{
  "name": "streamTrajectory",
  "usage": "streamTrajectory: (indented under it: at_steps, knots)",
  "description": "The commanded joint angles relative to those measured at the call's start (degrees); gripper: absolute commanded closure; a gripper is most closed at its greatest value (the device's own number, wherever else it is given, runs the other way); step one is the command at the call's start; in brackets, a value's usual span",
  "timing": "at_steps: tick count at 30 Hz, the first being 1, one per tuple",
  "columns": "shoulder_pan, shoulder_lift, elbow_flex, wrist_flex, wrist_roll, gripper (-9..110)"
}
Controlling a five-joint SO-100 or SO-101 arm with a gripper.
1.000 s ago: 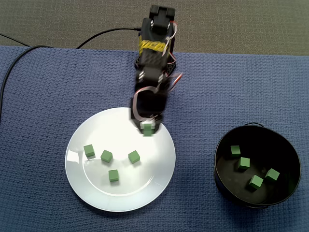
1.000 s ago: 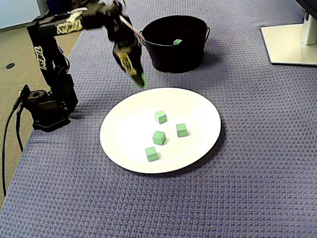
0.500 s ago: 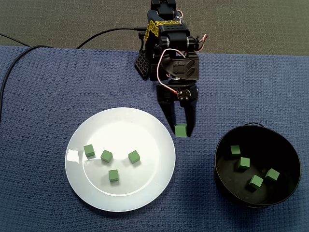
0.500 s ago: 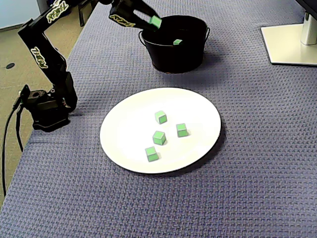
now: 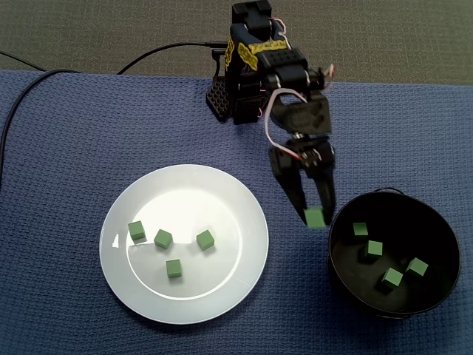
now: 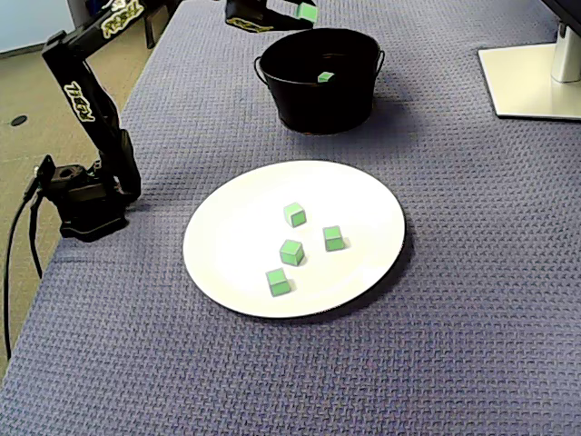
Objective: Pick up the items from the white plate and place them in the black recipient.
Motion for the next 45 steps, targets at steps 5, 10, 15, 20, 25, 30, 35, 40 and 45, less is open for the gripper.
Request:
streamTrajectory:
  at_steps: [5,10,15,20,25,30,35,40,45]
  knots:
    - [-4.04,-6.15,2.55,-6.33,0.35,102]
    - [-10.11,-10.55,3.87,-6.24,-0.18,102]
    - [-15.73,-12.66,5.19,-5.89,0.09,102]
    - [-17.05,-16.35,5.8,-8.17,-0.26,101]
    - [-16.61,-13.54,8.96,-7.82,-1.05,74]
    - [-9.4,-2.9,4.66,5.01,-4.75,68]
    - [4.66,4.75,1.93,13.54,-14.94,69]
    - [20.04,3.78,-0.53,20.13,-2.9,81]
    - [25.93,-2.37,0.62,29.71,4.04,77]
